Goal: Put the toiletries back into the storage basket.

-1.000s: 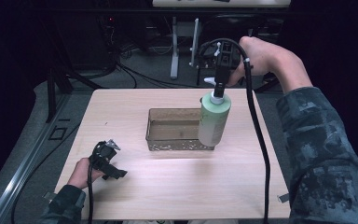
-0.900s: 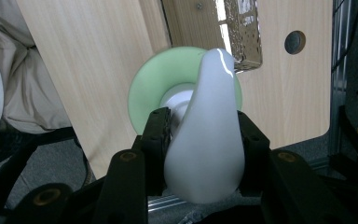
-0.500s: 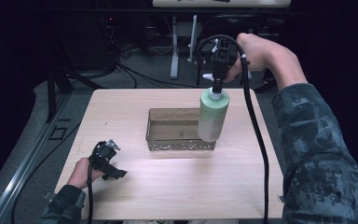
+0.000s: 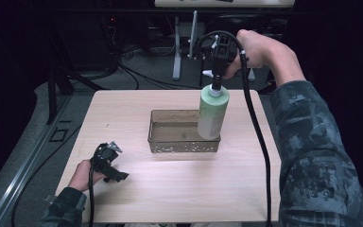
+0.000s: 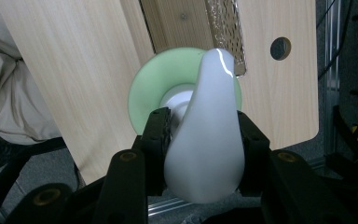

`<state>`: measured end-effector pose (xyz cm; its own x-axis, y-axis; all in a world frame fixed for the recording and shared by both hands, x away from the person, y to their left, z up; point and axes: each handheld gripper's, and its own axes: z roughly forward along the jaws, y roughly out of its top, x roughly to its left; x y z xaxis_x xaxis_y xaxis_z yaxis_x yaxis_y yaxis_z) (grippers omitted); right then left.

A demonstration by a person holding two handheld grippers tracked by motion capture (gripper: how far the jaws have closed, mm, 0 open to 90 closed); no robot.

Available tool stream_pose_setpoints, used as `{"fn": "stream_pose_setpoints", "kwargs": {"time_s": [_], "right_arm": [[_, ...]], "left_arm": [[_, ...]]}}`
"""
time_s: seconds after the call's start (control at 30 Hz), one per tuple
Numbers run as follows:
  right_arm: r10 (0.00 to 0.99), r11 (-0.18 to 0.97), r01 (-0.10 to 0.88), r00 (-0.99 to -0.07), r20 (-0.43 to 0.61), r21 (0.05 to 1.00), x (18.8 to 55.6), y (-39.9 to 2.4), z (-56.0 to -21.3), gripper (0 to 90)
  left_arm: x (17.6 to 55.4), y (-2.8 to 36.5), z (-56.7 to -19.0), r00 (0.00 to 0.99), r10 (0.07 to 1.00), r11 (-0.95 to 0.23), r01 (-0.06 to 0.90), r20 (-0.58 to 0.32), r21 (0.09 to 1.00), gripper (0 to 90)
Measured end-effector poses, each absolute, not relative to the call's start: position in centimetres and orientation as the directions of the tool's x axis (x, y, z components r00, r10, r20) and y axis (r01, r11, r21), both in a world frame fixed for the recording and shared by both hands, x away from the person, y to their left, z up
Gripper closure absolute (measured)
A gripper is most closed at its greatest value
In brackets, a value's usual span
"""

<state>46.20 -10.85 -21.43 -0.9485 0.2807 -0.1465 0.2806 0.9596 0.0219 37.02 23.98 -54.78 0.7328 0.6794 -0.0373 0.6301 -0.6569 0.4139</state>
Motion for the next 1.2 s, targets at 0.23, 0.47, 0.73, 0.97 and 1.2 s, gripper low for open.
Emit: {"fn": "stream_pose_setpoints", "kwargs": {"time_s": [0.23,0.47,0.73,0.97,1.2], "right_arm": [[0.289,0.957,0.289,-0.944,-0.157,0.029,46.8,-10.6,-21.4,63.0],[0.305,0.952,0.303,-0.938,-0.163,0.038,47.3,-10.6,-21.7,63.1],[0.314,0.949,0.310,-0.934,-0.168,0.051,47.8,-10.6,-22.2,63.0],[0.317,0.949,0.312,-0.934,-0.168,0.054,48.2,-10.3,-23.1,63.0],[0.325,0.946,0.318,-0.931,-0.167,0.067,48.6,-10.3,-24.0,63.0]], "left_arm": [[37.0,24.0,-54.8,0.733,0.679,-0.657,0.630,-0.038,0.414,4.2],[37.0,24.0,-54.7,0.733,0.679,-0.654,0.630,-0.040,0.419,4.2],[37.0,24.0,-54.7,0.732,0.680,-0.653,0.630,-0.041,0.420,4.2],[36.9,24.1,-54.7,0.732,0.680,-0.653,0.630,-0.040,0.420,4.2],[36.9,24.1,-54.7,0.733,0.679,-0.654,0.629,-0.040,0.421,4.2]]}}
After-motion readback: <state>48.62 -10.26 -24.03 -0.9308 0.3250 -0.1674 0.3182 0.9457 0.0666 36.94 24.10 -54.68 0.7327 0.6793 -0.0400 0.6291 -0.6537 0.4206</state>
